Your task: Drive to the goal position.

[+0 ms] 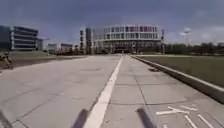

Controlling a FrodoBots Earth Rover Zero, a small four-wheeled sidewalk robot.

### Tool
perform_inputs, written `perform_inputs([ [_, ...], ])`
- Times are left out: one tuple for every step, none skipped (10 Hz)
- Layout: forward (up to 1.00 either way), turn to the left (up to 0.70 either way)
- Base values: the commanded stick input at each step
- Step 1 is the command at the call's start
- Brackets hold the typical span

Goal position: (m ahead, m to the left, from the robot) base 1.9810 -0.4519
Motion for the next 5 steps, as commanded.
perform_inputs([
  [0.7, -0.32],
  [0.7, -0.32],
  [0.7, -0.32],
  [0.7, -0.32],
  [0.7, -0.32],
])
